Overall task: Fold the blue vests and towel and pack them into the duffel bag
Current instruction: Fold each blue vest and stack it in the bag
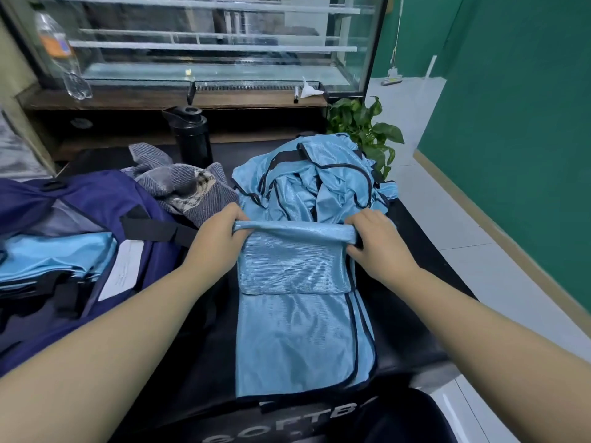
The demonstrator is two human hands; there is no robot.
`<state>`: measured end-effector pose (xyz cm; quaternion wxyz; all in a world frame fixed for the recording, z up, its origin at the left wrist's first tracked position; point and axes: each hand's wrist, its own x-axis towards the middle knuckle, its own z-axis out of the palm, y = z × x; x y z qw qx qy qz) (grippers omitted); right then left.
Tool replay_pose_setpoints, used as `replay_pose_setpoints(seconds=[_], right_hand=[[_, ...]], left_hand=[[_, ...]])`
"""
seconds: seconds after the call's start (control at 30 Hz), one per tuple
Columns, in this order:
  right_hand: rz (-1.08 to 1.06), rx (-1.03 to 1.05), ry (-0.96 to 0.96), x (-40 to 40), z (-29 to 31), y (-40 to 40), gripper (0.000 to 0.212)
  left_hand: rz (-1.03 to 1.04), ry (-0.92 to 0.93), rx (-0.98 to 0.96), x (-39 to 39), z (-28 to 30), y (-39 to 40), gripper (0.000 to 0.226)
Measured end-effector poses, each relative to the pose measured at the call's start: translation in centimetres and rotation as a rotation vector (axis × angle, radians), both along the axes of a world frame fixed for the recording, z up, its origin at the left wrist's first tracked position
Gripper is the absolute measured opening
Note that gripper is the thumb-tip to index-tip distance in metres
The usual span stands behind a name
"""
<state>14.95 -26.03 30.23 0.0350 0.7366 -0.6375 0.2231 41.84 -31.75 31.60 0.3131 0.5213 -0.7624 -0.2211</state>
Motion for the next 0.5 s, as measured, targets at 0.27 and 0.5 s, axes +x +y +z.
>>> replay_pose_setpoints(seconds=[0.27,0.5], right_hand=[[0.191,-0.091,0.059,0.1,-1.2,7.2,0.05],[0.25,-0.118,0.171,0.1,-4.2,12.5,0.056]], left_hand=[[-0.24,-0.077,-0.092,4.3,-1.8,6.5,0.031],[-0.516,-0.163,-0.152,5.8,-4.9,10.7,0.019]])
